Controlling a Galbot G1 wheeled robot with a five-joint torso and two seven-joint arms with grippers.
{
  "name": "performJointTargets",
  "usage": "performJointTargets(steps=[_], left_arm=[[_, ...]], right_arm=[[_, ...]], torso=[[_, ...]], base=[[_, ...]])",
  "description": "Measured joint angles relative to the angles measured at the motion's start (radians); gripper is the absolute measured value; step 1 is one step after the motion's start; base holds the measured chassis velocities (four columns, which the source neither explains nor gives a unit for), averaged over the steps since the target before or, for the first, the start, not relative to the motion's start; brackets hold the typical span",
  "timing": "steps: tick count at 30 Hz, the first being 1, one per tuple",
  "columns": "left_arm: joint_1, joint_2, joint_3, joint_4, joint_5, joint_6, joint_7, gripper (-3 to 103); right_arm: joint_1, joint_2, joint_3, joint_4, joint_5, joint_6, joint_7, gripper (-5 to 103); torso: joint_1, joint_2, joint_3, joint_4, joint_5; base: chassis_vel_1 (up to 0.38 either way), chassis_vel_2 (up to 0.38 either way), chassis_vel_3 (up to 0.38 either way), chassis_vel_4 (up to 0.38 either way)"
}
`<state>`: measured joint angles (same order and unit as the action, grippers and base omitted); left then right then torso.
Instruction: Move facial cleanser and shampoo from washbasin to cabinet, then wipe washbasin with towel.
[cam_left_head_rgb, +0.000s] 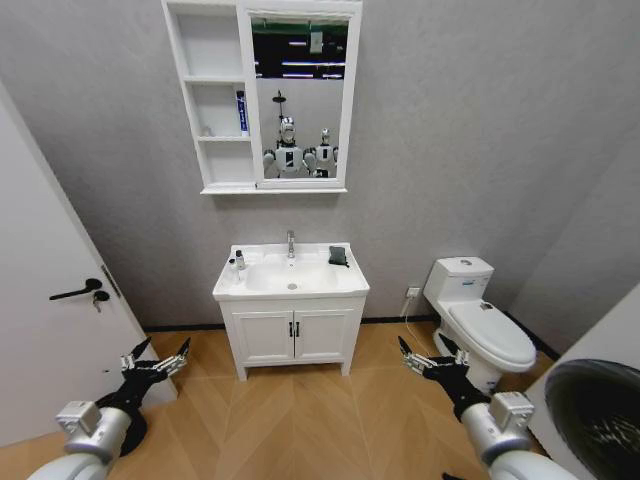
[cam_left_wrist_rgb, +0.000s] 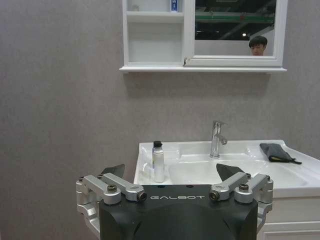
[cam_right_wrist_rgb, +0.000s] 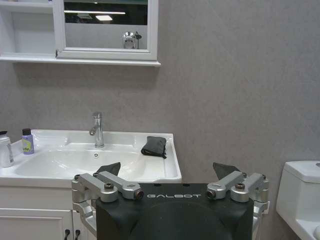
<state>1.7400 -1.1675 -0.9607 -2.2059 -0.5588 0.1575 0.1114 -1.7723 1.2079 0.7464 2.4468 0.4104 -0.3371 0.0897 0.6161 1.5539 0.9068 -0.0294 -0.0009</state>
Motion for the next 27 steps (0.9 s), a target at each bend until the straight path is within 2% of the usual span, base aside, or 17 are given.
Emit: performJointTargets(steps=[1,4,7,9,10,11,13,14,16,17,19,20,22,27], left_arm=[[0.003,-0.003,0.001,0.000,0.003,-0.001,0.000,100],[0.010,-0.012,0.003,-0.001,0.012,-0.006,0.005,100],[0.014,-0.018,0.003,-0.001,0.015,-0.008,0.008,100],[0.016,-0.020,0.003,-0.001,0.016,-0.009,0.009,100],[0.017,-0.023,0.004,0.000,0.018,-0.010,0.009,100],[0.017,-0.025,0.004,0.002,0.019,-0.010,0.009,100],[0.017,-0.027,0.005,0.002,0.021,-0.011,0.009,100],[0.016,-0.030,0.008,0.003,0.022,-0.011,0.009,100],[0.015,-0.033,0.010,0.003,0.023,-0.011,0.009,100],[0.015,-0.038,0.013,0.003,0.026,-0.011,0.009,100],[0.016,-0.043,0.015,-0.001,0.031,-0.011,0.009,100],[0.017,-0.052,0.021,-0.004,0.039,-0.011,0.011,100],[0.009,-0.067,0.034,-0.001,0.053,-0.019,0.005,100],[-0.028,-0.073,0.057,0.030,0.073,-0.022,-0.012,100]], right_arm=[[-0.001,0.002,-0.001,-0.002,-0.003,0.001,-0.001,100],[-0.004,0.008,-0.006,-0.007,-0.014,0.008,-0.005,100],[-0.007,0.010,-0.010,-0.010,-0.022,0.010,-0.009,100],[-0.008,0.010,-0.012,-0.010,-0.024,0.010,-0.010,100],[-0.008,0.011,-0.015,-0.010,-0.030,0.010,-0.010,100],[-0.008,0.011,-0.016,-0.012,-0.035,0.010,-0.010,100],[-0.007,0.011,-0.018,-0.013,-0.037,0.009,-0.009,100],[-0.008,0.010,-0.019,-0.013,-0.037,0.007,-0.013,100],[-0.011,0.009,-0.016,-0.013,-0.037,0.004,-0.027,100],[-0.011,0.008,-0.015,-0.014,-0.038,0.002,-0.033,100],[-0.010,0.006,-0.015,-0.015,-0.036,0.002,-0.034,100],[-0.008,0.005,-0.015,-0.018,-0.034,0.002,-0.033,100],[-0.002,0.000,-0.016,-0.028,-0.031,0.003,-0.023,100],[-0.001,-0.009,-0.018,-0.032,-0.019,0.004,-0.006,100]], torso=[[0.000,0.000,0.000,0.0008,0.0014],[0.000,0.000,0.000,0.0001,0.0001],[0.000,0.000,0.000,0.0006,0.0017],[-0.001,0.000,0.000,0.0004,0.0011],[0.000,0.000,0.000,0.0001,-0.0003],[0.000,0.000,0.000,0.0009,0.0014],[0.000,0.000,0.000,0.0006,0.0021],[-0.001,0.000,-0.001,0.0004,0.0001],[0.000,0.000,0.000,0.0000,-0.0004],[0.000,0.000,0.000,0.0006,0.0016],[0.000,0.000,0.000,0.0008,0.0020],[0.001,0.000,0.000,0.0003,-0.0001],[0.001,0.000,0.000,0.0009,0.0016],[0.000,0.000,0.000,-0.0001,0.0006]], base=[[-0.340,0.374,0.328,-0.344],[-0.367,0.374,0.356,-0.364],[-0.353,0.357,0.371,-0.380],[-0.369,0.369,0.353,-0.368],[-0.339,0.339,0.353,-0.348],[-0.339,0.366,0.322,-0.348],[-0.326,0.366,0.366,-0.345],[-0.364,0.350,0.366,-0.339],[-0.302,0.342,0.339,-0.339],[-0.302,0.342,0.264,-0.301],[-0.292,0.319,0.264,-0.245],[-0.292,0.203,0.239,-0.245],[-0.181,0.156,0.113,-0.064],[-0.043,0.069,0.003,0.000]])
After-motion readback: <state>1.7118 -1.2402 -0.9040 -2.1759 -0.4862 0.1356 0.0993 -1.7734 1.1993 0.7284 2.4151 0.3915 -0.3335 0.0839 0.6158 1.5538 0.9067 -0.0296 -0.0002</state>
